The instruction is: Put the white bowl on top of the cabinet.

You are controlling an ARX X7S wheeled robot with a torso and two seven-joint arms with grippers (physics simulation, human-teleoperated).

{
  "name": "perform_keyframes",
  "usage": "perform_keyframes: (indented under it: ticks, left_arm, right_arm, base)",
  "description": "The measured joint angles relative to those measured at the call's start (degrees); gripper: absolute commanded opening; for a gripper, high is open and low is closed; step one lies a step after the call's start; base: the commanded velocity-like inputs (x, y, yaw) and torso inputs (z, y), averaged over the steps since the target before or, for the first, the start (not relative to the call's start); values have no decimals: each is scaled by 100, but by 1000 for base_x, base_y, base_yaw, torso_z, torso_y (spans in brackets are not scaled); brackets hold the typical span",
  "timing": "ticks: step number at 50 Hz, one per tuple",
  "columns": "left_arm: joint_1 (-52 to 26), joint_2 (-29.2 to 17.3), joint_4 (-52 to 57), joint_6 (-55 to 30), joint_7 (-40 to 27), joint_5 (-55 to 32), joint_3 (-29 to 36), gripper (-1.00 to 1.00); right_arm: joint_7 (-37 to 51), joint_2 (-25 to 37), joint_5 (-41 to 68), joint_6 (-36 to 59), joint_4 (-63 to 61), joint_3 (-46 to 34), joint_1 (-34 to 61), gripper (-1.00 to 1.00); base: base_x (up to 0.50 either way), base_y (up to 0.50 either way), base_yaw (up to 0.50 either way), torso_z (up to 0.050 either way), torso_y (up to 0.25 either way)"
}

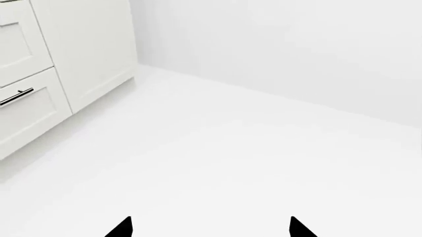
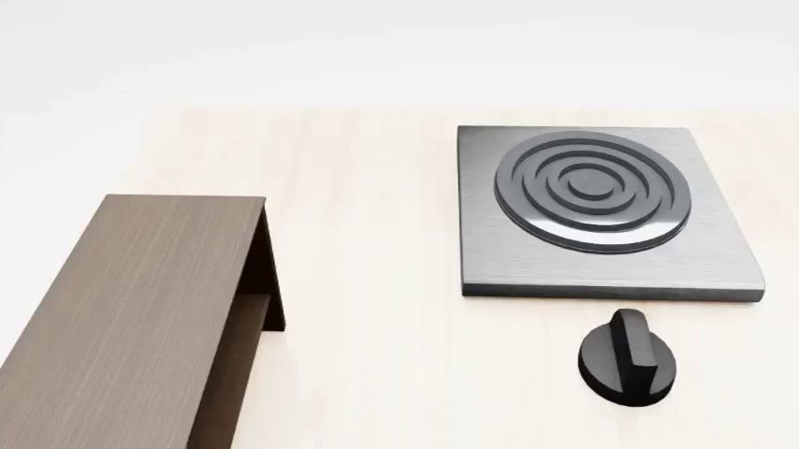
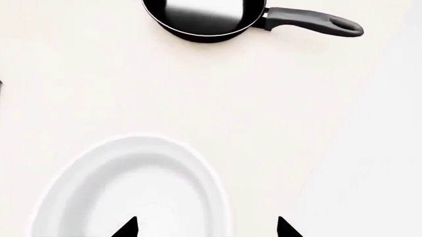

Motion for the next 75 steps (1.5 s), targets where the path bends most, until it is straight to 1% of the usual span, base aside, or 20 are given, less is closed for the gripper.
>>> perform_keyframes:
  ticks: [31, 43, 53, 54, 63, 75]
  left_arm:
    - [-60, 31, 55, -148, 0, 162, -2, 100]
    - [-69, 39, 74, -185, 0, 195, -7, 100]
    - [-83, 43, 89, -224, 0, 225, -10, 100]
    - [-85, 43, 91, -229, 0, 228, -11, 100]
    - [-91, 46, 102, -253, 0, 243, -18, 100]
    - [-91, 48, 113, -266, 0, 251, -16, 100]
  right_arm:
    - [-930, -722, -739, -582, 842, -284, -729, 100]
    - [-1272, -982, -1038, -790, 1288, -331, -765, 100]
    - [-1522, -1048, -1297, -789, 1539, -369, -624, 100]
    - [-1535, -1056, -1326, -796, 1559, -369, -610, -100]
    - [-1887, -1097, -1668, -779, 1690, -308, -594, -100]
    - [-1716, -1171, -1749, -927, 1669, -211, -657, -100]
  base:
    - [0, 0, 0, 0, 0]
    - [0, 0, 0, 0, 0]
    - [0, 0, 0, -3, 0]
    - [0, 0, 0, 0, 0]
    - [2, 0, 0, -3, 0]
    - [0, 0, 0, -2, 0]
